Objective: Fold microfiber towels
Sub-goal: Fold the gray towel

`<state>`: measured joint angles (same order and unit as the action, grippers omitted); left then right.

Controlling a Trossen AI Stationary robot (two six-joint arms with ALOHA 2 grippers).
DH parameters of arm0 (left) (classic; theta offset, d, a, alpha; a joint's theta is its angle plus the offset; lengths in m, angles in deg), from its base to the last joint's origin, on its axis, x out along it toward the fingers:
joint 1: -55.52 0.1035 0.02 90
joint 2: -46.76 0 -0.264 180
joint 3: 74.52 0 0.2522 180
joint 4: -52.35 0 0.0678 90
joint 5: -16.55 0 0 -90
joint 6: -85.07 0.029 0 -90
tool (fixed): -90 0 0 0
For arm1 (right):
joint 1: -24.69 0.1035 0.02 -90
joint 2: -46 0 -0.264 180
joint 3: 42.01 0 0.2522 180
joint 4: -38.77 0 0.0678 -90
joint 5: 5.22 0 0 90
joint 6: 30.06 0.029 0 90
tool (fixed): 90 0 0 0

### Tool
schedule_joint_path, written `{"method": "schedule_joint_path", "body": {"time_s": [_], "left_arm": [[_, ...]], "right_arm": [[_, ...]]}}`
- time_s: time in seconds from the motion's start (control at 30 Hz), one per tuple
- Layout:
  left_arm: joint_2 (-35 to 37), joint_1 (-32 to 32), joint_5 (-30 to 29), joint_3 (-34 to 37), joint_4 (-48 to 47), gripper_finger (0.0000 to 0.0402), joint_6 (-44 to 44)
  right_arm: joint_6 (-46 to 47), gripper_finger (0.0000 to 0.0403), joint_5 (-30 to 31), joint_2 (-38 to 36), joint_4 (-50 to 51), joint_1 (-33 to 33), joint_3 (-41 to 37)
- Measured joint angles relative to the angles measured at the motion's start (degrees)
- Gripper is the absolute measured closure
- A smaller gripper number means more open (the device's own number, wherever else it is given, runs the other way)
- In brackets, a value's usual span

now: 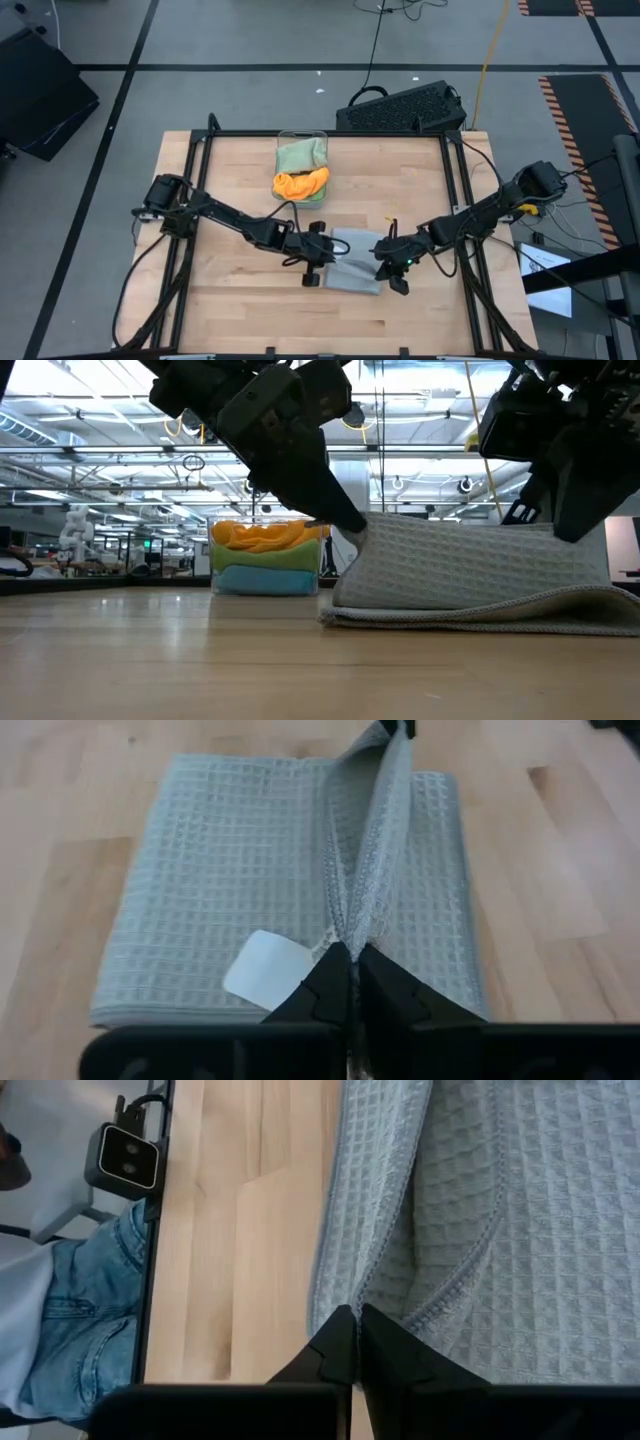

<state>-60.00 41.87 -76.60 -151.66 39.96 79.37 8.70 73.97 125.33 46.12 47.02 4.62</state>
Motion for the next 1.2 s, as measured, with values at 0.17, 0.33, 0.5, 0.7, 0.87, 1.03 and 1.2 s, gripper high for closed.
{"method": "schedule_joint_path", "body": {"time_s": [0.17,0.33,0.5,0.7,0.87,1.03,1.2], "left_arm": [[0.02,-0.58,1.64,0.00,-0.20,0.0368,-0.78],[0.09,-1.91,3.14,0.00,-0.23,0.0320,-0.59],[0.63,-2.25,6.02,0.02,-2.14,0.0286,1.72],[3.61,-2.29,1.20,0.02,1.25,0.0282,1.54],[2.47,-1.95,-5.42,-0.09,9.47,0.0282,-0.14],[-1.47,-2.56,-0.46,0.07,9.82,0.0282,-3.24],[-5.59,-4.67,2.83,-0.08,10.84,0.0282,-3.86]], "right_arm": [[-0.60,0.0369,-0.02,0.00,-0.04,0.04,0.00],[-1.12,0.0312,-0.16,0.00,-0.36,1.67,0.00],[-1.97,0.0272,-1.69,-0.02,-4.03,3.95,0.00],[-3.18,0.0287,2.55,-0.20,-5.73,5.49,0.00],[-3.82,0.0330,15.06,-0.82,-5.95,5.66,0.01],[-4.08,0.0379,21.37,2.09,-15.71,7.23,-2.35],[-6.52,0.0399,21.26,8.15,-31.42,9.60,-6.67]]}}
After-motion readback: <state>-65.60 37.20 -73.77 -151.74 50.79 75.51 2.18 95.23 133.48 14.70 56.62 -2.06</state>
